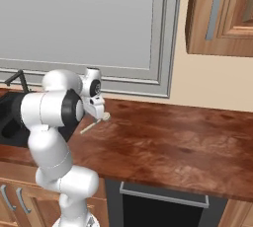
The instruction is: Grab the spray bottle from the cabinet, then place it next to the cutting board for sanitizing. Then grab the dish brush from the countertop next to the sink and place it next to the cutting board.
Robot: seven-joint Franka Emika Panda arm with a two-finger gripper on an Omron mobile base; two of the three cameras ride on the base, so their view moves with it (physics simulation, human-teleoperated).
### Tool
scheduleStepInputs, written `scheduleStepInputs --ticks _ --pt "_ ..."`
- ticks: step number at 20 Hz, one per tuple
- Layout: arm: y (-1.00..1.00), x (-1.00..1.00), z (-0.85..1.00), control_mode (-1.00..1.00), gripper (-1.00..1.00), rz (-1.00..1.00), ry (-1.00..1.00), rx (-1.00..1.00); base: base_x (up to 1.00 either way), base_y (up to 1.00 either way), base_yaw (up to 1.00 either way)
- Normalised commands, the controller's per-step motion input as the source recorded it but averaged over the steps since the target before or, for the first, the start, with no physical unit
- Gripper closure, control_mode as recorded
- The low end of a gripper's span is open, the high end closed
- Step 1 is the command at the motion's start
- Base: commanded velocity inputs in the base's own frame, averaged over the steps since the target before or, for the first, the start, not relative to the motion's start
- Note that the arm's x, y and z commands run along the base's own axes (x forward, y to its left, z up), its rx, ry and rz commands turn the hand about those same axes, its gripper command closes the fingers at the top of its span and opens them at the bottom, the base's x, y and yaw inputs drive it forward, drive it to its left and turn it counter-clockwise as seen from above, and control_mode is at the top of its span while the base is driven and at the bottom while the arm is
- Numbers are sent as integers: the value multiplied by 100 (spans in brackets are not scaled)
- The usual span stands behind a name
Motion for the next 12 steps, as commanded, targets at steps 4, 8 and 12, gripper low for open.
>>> scheduleStepInputs --ticks 4,8,12 --pt "0 0 -22 -100 -100 -5 1 -2 0 0 0" --pt "0 0 -14 -100 -100 1 -2 -4 0 0 0" --pt "0 9 -4 -100 -100 4 0 0 0 0 0"
